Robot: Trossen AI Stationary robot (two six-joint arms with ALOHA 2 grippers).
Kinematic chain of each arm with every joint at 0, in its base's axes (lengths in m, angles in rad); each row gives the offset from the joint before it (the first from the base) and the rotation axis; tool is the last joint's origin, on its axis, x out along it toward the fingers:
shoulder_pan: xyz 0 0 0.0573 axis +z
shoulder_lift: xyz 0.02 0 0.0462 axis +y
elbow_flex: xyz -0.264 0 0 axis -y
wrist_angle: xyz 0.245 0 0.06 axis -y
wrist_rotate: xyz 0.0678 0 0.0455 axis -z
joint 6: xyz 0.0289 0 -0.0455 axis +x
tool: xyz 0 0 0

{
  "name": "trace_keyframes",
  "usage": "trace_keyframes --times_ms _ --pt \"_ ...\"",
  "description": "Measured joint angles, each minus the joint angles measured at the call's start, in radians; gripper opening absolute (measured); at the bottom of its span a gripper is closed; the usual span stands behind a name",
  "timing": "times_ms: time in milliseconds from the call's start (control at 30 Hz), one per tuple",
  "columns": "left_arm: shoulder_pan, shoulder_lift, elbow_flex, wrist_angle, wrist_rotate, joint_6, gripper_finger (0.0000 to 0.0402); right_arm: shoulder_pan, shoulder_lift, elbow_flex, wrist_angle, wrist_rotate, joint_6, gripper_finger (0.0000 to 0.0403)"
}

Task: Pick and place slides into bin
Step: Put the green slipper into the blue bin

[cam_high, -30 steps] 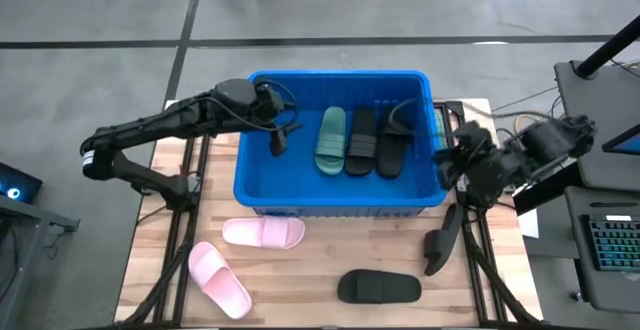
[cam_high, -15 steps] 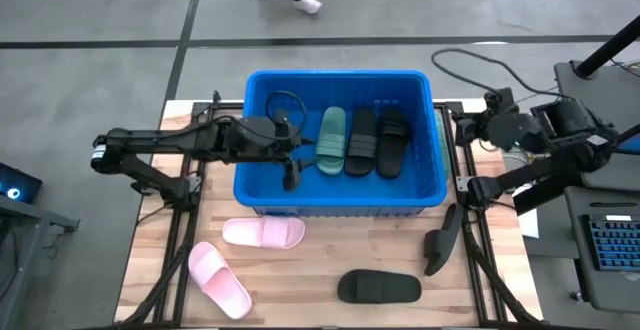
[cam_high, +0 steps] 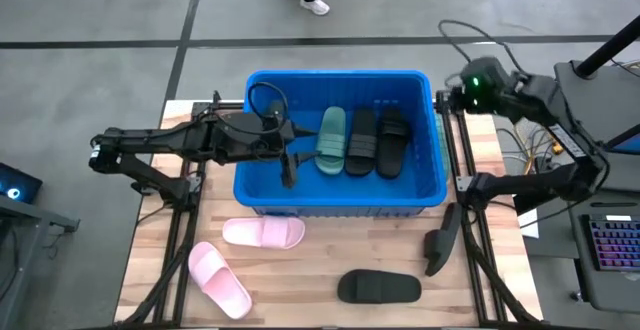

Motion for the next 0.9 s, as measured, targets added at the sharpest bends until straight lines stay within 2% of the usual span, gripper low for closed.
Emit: trace_keyframes --times_ms 167,333,600,767,900 --pt "0.000 -0.018 0.003 -0.005 -0.084 0.012 0.0205 -0.167 0.043 0.000 0.036 -0.012 0.033 0.0095" --pt "0.001 -0.028 0.003 -0.001 -0.158 0.043 0.0205 -0.248 0.076 -0.013 0.041 -0.006 0.211 0.0096" --pt "0.010 -0.047 0.003 0.003 -0.190 0.103 0.0205 -0.263 0.097 -0.104 0.009 0.047 0.591 0.0096" --pt "0.017 -0.065 0.003 0.005 -0.195 0.166 0.0205 -0.257 0.072 -0.198 0.029 0.074 0.917 0.0096" --pt "0.036 -0.080 0.003 0.026 -0.196 0.215 0.0205 -0.230 0.064 -0.271 0.136 0.092 0.984 0.0096"
